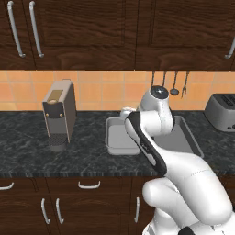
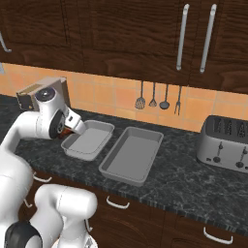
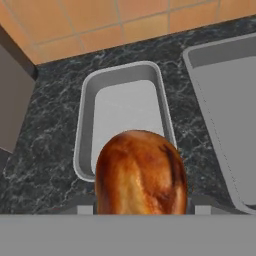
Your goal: Place one corn and one chicken drumstick in each tupperware on the nearby counter, to pack two identical lunches.
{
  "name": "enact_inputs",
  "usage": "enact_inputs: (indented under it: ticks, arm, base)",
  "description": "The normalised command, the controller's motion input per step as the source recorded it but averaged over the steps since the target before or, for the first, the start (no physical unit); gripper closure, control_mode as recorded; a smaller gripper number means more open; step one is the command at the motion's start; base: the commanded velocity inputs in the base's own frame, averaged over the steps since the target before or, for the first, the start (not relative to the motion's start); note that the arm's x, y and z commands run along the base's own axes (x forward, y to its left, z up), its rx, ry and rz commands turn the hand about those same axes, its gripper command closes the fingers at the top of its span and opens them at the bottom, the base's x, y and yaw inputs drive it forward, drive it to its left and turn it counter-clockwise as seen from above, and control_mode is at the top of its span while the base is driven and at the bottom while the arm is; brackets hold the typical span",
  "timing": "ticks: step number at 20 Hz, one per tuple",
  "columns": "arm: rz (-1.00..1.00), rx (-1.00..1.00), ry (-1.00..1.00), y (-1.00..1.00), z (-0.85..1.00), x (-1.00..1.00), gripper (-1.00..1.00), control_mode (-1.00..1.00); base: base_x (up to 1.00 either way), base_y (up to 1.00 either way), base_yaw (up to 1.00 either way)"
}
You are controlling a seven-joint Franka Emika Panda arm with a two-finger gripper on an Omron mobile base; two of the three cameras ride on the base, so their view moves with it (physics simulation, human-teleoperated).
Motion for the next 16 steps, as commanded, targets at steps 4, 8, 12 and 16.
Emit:
enact_inputs:
  ticks: [4, 8, 12, 16]
  arm:
    - [0.0, -0.03, -0.01, 0.12, -0.58, 0.33, 1.0, -1.0]
    - [0.0, -0.08, -0.05, 0.02, -0.36, 0.23, 1.0, -1.0]
    - [0.0, -0.06, -0.04, 0.06, -0.31, 0.41, 1.0, -1.0]
    - [0.0, 0.0, 0.0, 0.0, -0.13, 0.52, 1.0, -1.0]
  base:
    - [0.0, 0.0, 0.0]
    - [0.0, 0.0, 0.0]
    - [0.0, 0.0, 0.0]
    - [0.0, 0.0, 0.0]
